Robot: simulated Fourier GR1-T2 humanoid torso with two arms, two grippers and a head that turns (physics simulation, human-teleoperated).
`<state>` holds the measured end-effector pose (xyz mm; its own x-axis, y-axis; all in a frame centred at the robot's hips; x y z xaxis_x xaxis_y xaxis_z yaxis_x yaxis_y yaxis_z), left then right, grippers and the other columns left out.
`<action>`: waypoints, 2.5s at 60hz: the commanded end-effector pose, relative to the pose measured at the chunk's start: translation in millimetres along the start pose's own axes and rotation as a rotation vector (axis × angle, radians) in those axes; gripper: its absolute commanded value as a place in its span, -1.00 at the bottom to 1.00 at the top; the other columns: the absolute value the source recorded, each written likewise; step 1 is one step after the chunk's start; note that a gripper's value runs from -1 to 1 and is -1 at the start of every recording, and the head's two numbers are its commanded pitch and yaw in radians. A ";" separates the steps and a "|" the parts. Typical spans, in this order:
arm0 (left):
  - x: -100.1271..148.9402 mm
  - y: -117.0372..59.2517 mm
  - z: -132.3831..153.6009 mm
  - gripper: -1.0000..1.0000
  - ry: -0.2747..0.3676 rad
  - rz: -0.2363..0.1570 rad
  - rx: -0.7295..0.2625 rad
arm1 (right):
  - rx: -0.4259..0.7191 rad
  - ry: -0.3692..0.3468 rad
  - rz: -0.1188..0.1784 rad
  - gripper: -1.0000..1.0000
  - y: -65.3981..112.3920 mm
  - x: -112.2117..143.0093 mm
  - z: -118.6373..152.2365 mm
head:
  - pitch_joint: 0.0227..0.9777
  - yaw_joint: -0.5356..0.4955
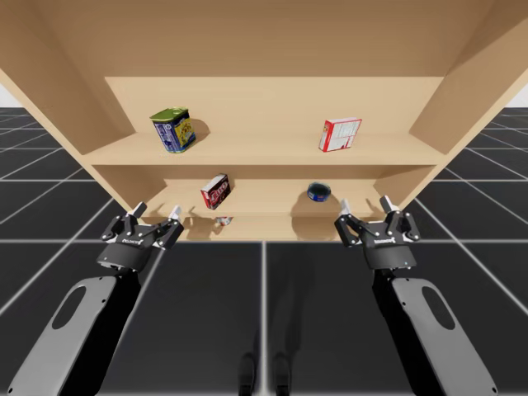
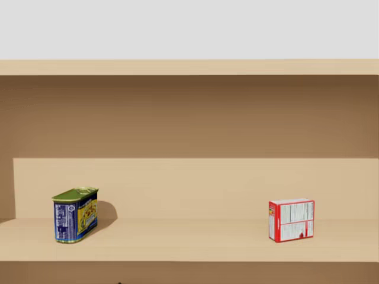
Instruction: Retrieve the spam can from the shelves.
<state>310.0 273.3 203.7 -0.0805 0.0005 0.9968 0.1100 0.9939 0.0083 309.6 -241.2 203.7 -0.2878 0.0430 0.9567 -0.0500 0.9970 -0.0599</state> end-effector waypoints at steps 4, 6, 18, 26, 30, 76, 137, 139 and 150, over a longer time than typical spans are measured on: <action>0.0 -0.2 -0.1 -1.00 0.002 -0.001 -0.004 | 0.041 -0.005 -0.049 -1.00 6.5 0.9 3.4 | -0.88 0.05; 0.0 0.1 -0.1 -1.00 0.002 -0.001 -0.003 | 0.062 0.012 -0.058 -1.00 6.9 2.0 2.5 | -0.86 0.05; 0.0 0.9 -0.1 -1.00 0.004 0.000 -0.003 | 0.056 0.020 -0.054 -1.00 4.2 3.9 2.4 | -0.66 0.18; 0.5 3.2 -0.4 -1.00 0.006 0.006 0.000 | 0.065 0.023 -0.034 -1.00 5.5 3.0 2.6 | -0.54 0.46; 0.9 3.7 -0.3 -1.00 0.006 0.011 -0.001 | 0.070 0.027 -0.032 -1.00 5.6 2.7 2.6 | -0.49 0.63; 154.6 -36.5 44.4 -1.00 -0.041 0.021 -0.172 | 0.061 0.048 -0.054 -1.00 3.7 2.5 1.3 | -0.49 0.70; 164.6 -57.2 -95.0 0.22 0.022 0.095 -0.117 | 0.055 0.054 -0.071 -1.00 -1.3 -0.3 0.5 | -0.46 0.65; 164.4 -57.3 -94.3 0.79 0.021 0.092 -0.116 | 0.055 0.054 -0.071 -1.00 -1.4 -0.4 0.5 | -0.46 0.65; 172.8 -58.5 -76.4 1.00 -0.017 0.088 -0.151 | 0.051 0.053 -0.070 -1.00 -2.6 0.1 0.4 | -0.46 0.64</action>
<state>373.0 206.7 377.6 -0.0587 0.0998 0.9933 0.2054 0.9749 -0.0858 308.9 -242.6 203.7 -0.2301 -0.0224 0.9729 -0.1197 0.9928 -0.0055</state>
